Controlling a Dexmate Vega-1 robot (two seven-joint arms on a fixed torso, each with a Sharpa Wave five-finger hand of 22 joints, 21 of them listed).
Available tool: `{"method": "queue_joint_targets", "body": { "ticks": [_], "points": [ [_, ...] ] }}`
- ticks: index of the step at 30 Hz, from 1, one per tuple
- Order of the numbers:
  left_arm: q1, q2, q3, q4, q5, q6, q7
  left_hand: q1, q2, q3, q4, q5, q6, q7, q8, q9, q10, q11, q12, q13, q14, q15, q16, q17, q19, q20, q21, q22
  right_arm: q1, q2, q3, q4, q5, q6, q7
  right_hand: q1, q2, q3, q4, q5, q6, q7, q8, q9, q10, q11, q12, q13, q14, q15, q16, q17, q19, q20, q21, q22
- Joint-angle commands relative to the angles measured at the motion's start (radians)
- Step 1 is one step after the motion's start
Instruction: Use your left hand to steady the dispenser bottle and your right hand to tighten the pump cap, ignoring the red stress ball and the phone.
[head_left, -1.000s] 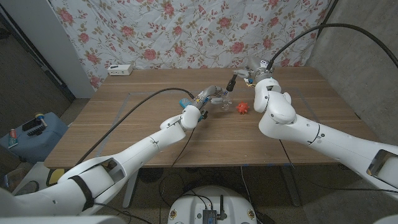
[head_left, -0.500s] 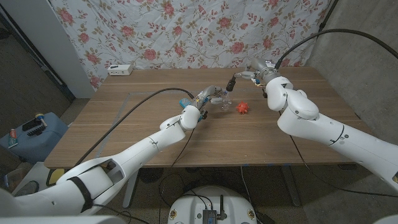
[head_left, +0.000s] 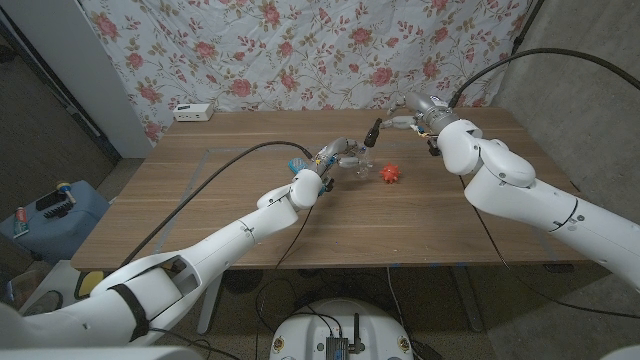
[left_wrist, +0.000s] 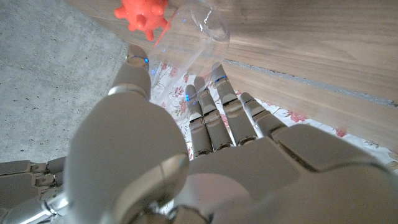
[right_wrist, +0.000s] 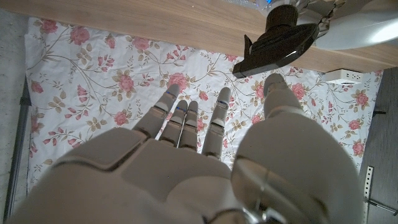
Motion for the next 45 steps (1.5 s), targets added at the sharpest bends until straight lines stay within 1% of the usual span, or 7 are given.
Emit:
{"method": "queue_joint_targets", "body": {
  "ticks": [1,5,9,12,20,33,45],
  "points": [
    [-0.015,-0.007,0.006,0.027,-0.004,-0.021,-0.008,-0.058,0.063,0.085,0.074,0.009,0.089,-0.037,0.007,0.003,0.033,-0.028,0.003,0.004,0.015,-0.075,0.006,0.003,-0.003,-0.102,-0.001,0.002,0.007,-0.025,0.034,0.021,0.024,0.075,0.069,0.021,-0.010,0.010,0.000,-0.008,-0.026,-0.035,-0.019,0.001,-0.033,-0.004,0.003,0.004,-0.031,0.008,-0.008,0.002,-0.024,0.015,-0.008,0.002],
    [-0.016,-0.011,0.005,0.026,-0.003,-0.008,-0.007,-0.059,0.063,0.087,0.074,0.009,0.087,-0.035,0.006,0.003,0.031,-0.027,0.002,0.004,0.015,-0.075,0.006,0.003,-0.003,-0.102,-0.001,0.002,0.030,-0.025,0.026,0.026,0.024,0.068,0.119,0.032,-0.025,0.010,0.006,-0.021,-0.075,-0.055,-0.049,0.002,-0.072,-0.010,0.003,0.005,-0.075,0.026,-0.010,0.003,-0.045,0.045,-0.006,0.003],
    [-0.019,-0.013,0.007,0.031,-0.002,-0.011,-0.007,-0.059,0.062,0.088,0.074,0.009,0.089,-0.039,0.007,0.003,0.032,-0.025,0.002,0.004,0.015,-0.076,0.006,0.003,-0.004,-0.099,-0.001,0.002,0.048,-0.027,0.020,0.033,0.025,0.070,0.157,0.038,-0.031,0.011,0.009,-0.028,-0.120,-0.079,-0.074,0.003,-0.095,-0.014,0.005,0.006,-0.094,0.035,-0.006,0.004,-0.054,0.075,-0.004,0.003],
    [-0.022,-0.015,0.008,0.037,-0.004,-0.017,-0.009,-0.058,0.062,0.089,0.073,0.009,0.088,-0.037,0.006,0.003,0.032,-0.026,0.003,0.004,0.014,-0.076,0.006,0.003,-0.004,-0.099,-0.001,0.002,0.060,-0.028,0.013,0.039,0.019,0.073,0.179,0.046,-0.036,0.013,0.010,-0.033,-0.158,-0.085,-0.095,0.004,-0.120,-0.018,0.005,0.007,-0.115,0.047,-0.004,0.005,-0.065,0.096,-0.004,0.003],
    [-0.027,-0.019,0.011,0.047,-0.005,-0.024,-0.009,-0.059,0.061,0.092,0.073,0.009,0.088,-0.037,0.007,0.003,0.035,-0.031,0.004,0.004,0.013,-0.077,0.005,0.003,-0.004,-0.098,-0.001,0.002,0.081,-0.023,-0.002,0.058,-0.009,0.108,0.205,0.062,-0.039,0.019,0.006,-0.036,-0.182,-0.088,-0.110,0.005,-0.144,-0.021,0.005,0.008,-0.125,0.057,-0.002,0.005,-0.071,0.106,-0.003,0.003],
    [-0.031,-0.027,0.016,0.061,-0.006,-0.030,-0.006,-0.063,0.061,0.096,0.074,0.009,0.088,-0.036,0.006,0.003,0.036,-0.027,0.004,0.004,0.012,-0.077,0.006,0.003,-0.005,-0.097,-0.001,0.002,0.115,-0.012,-0.010,0.104,-0.043,0.184,0.275,0.100,-0.043,0.032,0.000,-0.043,-0.177,-0.090,-0.112,0.007,-0.168,-0.031,0.007,0.009,-0.150,0.056,-0.004,0.005,-0.097,0.095,-0.006,0.004],
    [-0.031,-0.027,0.017,0.058,-0.005,-0.027,-0.006,-0.064,0.061,0.101,0.073,0.009,0.089,-0.037,0.007,0.003,0.035,-0.025,0.004,0.004,0.012,-0.078,0.006,0.003,-0.005,-0.098,-0.001,0.002,0.135,0.010,-0.019,0.126,-0.072,0.202,0.333,0.108,-0.047,0.035,0.002,-0.047,-0.166,-0.090,-0.110,0.008,-0.179,-0.028,0.008,0.009,-0.161,0.057,-0.003,0.005,-0.106,0.093,-0.005,0.004]
  ]
}}
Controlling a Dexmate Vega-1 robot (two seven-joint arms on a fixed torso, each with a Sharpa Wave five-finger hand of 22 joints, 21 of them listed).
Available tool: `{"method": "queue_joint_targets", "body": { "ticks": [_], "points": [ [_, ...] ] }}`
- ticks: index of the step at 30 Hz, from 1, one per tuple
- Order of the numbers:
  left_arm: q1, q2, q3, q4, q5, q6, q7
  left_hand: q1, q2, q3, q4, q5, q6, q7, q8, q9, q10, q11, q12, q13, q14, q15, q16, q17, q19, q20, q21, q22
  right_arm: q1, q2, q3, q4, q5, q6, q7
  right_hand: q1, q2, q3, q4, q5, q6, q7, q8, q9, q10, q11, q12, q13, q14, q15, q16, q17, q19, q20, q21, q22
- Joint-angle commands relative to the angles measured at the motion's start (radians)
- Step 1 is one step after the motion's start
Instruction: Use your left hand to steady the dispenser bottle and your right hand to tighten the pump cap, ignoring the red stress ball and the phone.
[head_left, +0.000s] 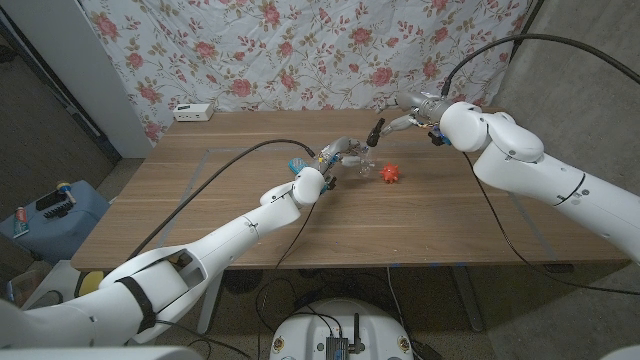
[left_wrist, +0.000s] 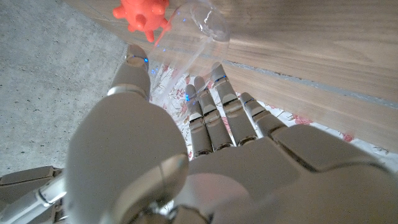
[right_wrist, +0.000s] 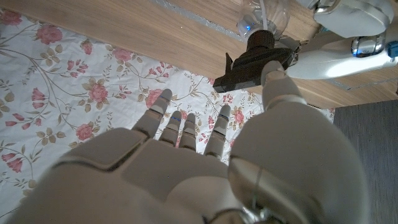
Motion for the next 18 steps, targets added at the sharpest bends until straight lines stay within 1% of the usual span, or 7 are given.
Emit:
{"method": "queue_joint_targets", "body": {
  "ticks": [1,7,18],
  "points": [
    [-0.001,-0.001,0.002,0.000,0.000,0.000,0.002,-0.057,0.067,0.093,0.082,0.006,0.084,-0.040,0.007,0.002,0.035,-0.025,0.004,0.004,0.012,-0.078,0.006,0.003,-0.005,-0.098,-0.001,0.002,0.021,0.022,-0.007,0.029,-0.028,0.030,0.050,0.009,0.001,0.008,0.001,-0.002,0.012,-0.003,0.003,0.004,-0.005,0.004,0.006,0.005,-0.006,0.003,0.004,0.003,-0.005,-0.004,0.003,0.004],
    [0.004,0.004,0.002,-0.013,0.005,0.004,0.004,-0.058,0.067,0.094,0.082,0.006,0.086,-0.038,0.007,0.002,0.035,-0.026,0.004,0.004,0.012,-0.077,0.006,0.003,-0.006,-0.097,-0.001,0.002,0.022,0.033,-0.013,0.036,-0.049,0.036,0.059,0.016,0.003,0.011,0.002,-0.004,0.022,-0.003,0.006,0.005,-0.004,-0.001,0.009,0.005,-0.008,0.005,0.006,0.003,-0.007,-0.005,0.004,0.004],
    [0.020,0.013,-0.002,-0.041,0.007,0.016,0.007,-0.059,0.067,0.099,0.081,0.007,0.085,-0.044,0.006,0.002,0.035,-0.029,0.004,0.004,0.012,-0.078,0.006,0.003,-0.006,-0.097,-0.001,0.002,0.027,0.049,-0.023,0.053,-0.068,0.030,0.090,0.016,0.003,0.011,0.006,-0.006,0.031,-0.004,0.007,0.006,-0.009,0.002,0.010,0.005,-0.013,0.008,0.008,0.004,-0.010,-0.008,0.005,0.004]
  ]
}}
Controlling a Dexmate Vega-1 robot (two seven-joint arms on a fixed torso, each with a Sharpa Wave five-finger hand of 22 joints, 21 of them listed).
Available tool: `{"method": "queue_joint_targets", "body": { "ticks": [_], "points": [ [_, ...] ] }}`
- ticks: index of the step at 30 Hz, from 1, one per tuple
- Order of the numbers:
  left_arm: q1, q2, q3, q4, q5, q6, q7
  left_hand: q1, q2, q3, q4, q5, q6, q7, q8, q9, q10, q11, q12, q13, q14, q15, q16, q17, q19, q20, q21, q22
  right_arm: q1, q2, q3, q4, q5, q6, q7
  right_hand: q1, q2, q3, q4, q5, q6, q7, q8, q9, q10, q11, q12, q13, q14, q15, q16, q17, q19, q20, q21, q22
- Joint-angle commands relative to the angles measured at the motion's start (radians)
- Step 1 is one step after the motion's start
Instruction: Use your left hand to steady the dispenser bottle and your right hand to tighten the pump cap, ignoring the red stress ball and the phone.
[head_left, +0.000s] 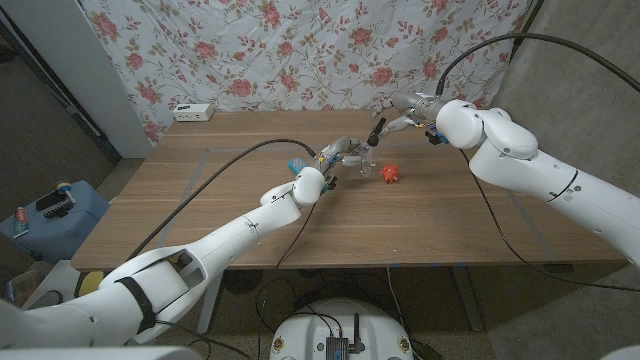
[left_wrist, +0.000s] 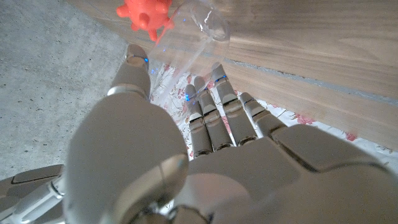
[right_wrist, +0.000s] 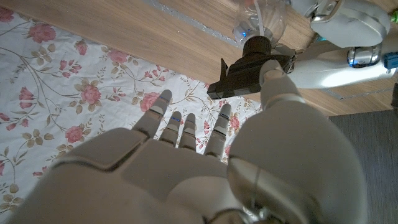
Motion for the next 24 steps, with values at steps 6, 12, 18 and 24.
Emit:
{"method": "queue_joint_targets", "body": {
  "ticks": [6,12,18,24],
  "points": [
    [0.018,0.011,-0.004,-0.034,0.007,0.018,0.005,-0.059,0.068,0.097,0.085,0.009,0.086,-0.042,0.003,0.003,0.035,-0.026,0.004,0.005,0.013,-0.078,0.005,0.004,-0.006,-0.097,-0.001,0.002,0.007,0.021,-0.012,0.024,-0.031,0.003,0.037,0.002,-0.002,0.007,0.003,-0.003,0.012,-0.002,0.007,0.006,-0.005,-0.003,0.007,0.006,-0.005,0.007,0.009,0.005,-0.003,-0.004,0.007,0.004],
    [0.021,0.014,-0.004,-0.040,0.009,0.020,0.003,-0.060,0.067,0.099,0.085,0.009,0.086,-0.039,0.003,0.003,0.034,-0.029,0.004,0.005,0.013,-0.077,0.005,0.004,-0.006,-0.097,-0.001,0.002,0.005,0.024,-0.017,0.022,-0.046,-0.016,0.049,0.001,-0.003,0.007,0.006,-0.004,0.014,-0.002,0.007,0.006,-0.005,-0.003,0.008,0.006,-0.004,0.006,0.011,0.006,0.000,-0.007,0.009,0.004],
    [0.020,0.015,-0.004,-0.041,0.009,0.017,-0.001,-0.061,0.067,0.101,0.085,0.009,0.088,-0.041,0.004,0.003,0.037,-0.029,0.005,0.005,0.014,-0.077,0.005,0.004,-0.005,-0.097,-0.001,0.002,0.006,0.026,-0.024,0.011,-0.064,-0.048,0.068,-0.002,-0.002,0.006,0.008,-0.004,0.016,-0.001,0.006,0.006,-0.005,0.001,0.009,0.006,-0.004,0.007,0.012,0.007,0.000,-0.007,0.009,0.005],
    [0.021,0.017,-0.004,-0.046,0.011,0.020,-0.004,-0.061,0.067,0.103,0.085,0.009,0.088,-0.043,0.004,0.003,0.037,-0.029,0.004,0.005,0.014,-0.077,0.005,0.004,-0.005,-0.097,0.000,0.002,0.007,0.025,-0.028,0.003,-0.076,-0.068,0.081,-0.011,-0.003,0.003,0.014,-0.006,0.023,0.000,0.008,0.007,-0.007,0.002,0.010,0.006,-0.004,0.008,0.014,0.008,0.002,-0.006,0.011,0.005]
  ]
}}
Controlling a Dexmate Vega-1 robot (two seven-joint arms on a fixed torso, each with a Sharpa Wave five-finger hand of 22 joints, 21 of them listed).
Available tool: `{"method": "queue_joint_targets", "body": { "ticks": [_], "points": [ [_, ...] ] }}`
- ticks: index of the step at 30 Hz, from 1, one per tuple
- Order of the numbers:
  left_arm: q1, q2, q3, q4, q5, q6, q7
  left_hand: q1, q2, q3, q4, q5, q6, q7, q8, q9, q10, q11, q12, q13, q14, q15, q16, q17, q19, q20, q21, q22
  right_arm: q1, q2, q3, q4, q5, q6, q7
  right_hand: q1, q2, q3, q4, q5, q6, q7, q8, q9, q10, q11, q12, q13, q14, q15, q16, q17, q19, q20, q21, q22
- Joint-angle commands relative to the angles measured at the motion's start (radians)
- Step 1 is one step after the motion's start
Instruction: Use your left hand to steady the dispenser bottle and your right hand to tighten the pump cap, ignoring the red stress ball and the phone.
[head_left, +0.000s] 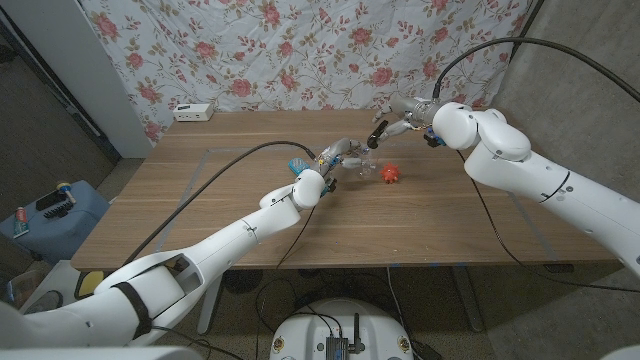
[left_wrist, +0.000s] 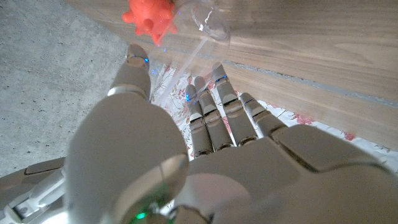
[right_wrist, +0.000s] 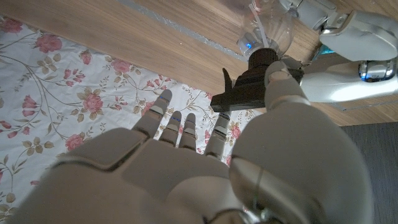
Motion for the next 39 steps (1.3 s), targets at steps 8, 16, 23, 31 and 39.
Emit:
{"method": "queue_joint_targets", "body": {
  "ticks": [8,16,23,31,39],
  "points": [
    [0.010,0.008,-0.003,-0.019,0.003,0.011,-0.007,-0.057,0.070,0.101,0.089,0.006,0.089,-0.044,0.005,0.002,0.037,-0.027,0.006,0.004,0.013,-0.077,0.005,0.003,-0.005,-0.097,0.000,0.002,-0.007,-0.001,-0.008,-0.025,-0.038,-0.054,0.023,-0.037,-0.007,-0.012,0.021,-0.005,0.036,0.003,0.017,0.006,-0.004,0.002,0.009,0.001,-0.001,0.010,0.010,0.006,0.005,-0.007,0.007,0.005],
    [0.012,0.005,-0.003,-0.016,0.001,0.011,-0.006,-0.058,0.069,0.104,0.088,0.006,0.086,-0.041,0.004,0.003,0.037,-0.028,0.006,0.004,0.012,-0.076,0.005,0.003,-0.005,-0.096,0.000,0.002,-0.007,-0.002,-0.014,-0.035,-0.065,-0.074,0.028,-0.069,-0.012,-0.025,0.032,-0.006,0.086,0.013,0.040,0.013,0.002,0.005,0.013,0.002,0.004,0.008,0.015,0.008,0.012,-0.011,0.010,0.005],
    [0.010,0.003,-0.003,-0.014,0.002,0.013,-0.004,-0.059,0.068,0.105,0.088,0.006,0.089,-0.042,0.005,0.003,0.037,-0.030,0.006,0.004,0.012,-0.076,0.005,0.003,-0.005,-0.096,0.000,0.002,-0.001,0.004,-0.029,-0.040,-0.101,-0.108,0.046,-0.100,-0.008,-0.036,0.042,-0.004,0.156,0.049,0.074,0.024,0.025,0.012,0.020,0.002,0.013,0.009,0.021,0.010,0.021,-0.014,0.012,0.005],
    [0.005,0.000,-0.001,-0.007,0.002,0.011,-0.006,-0.060,0.068,0.108,0.088,0.006,0.087,-0.042,0.004,0.003,0.037,-0.032,0.005,0.004,0.012,-0.075,0.005,0.003,-0.005,-0.096,0.000,0.002,0.004,0.019,-0.041,-0.039,-0.121,-0.140,0.061,-0.128,-0.006,-0.046,0.053,-0.004,0.181,0.069,0.086,0.026,0.041,0.013,0.025,0.002,0.029,0.008,0.027,0.011,0.030,-0.014,0.014,0.005],
    [0.004,-0.001,0.001,-0.006,0.003,0.013,-0.007,-0.061,0.067,0.110,0.088,0.006,0.086,-0.041,0.004,0.003,0.037,-0.028,0.006,0.004,0.011,-0.074,0.005,0.003,-0.004,-0.096,0.000,0.002,0.014,0.035,-0.057,-0.041,-0.134,-0.174,0.078,-0.181,-0.006,-0.066,0.073,-0.005,0.211,0.097,0.098,0.028,0.066,0.021,0.031,0.001,0.043,0.011,0.032,0.013,0.036,-0.009,0.013,0.005]
  ]
}}
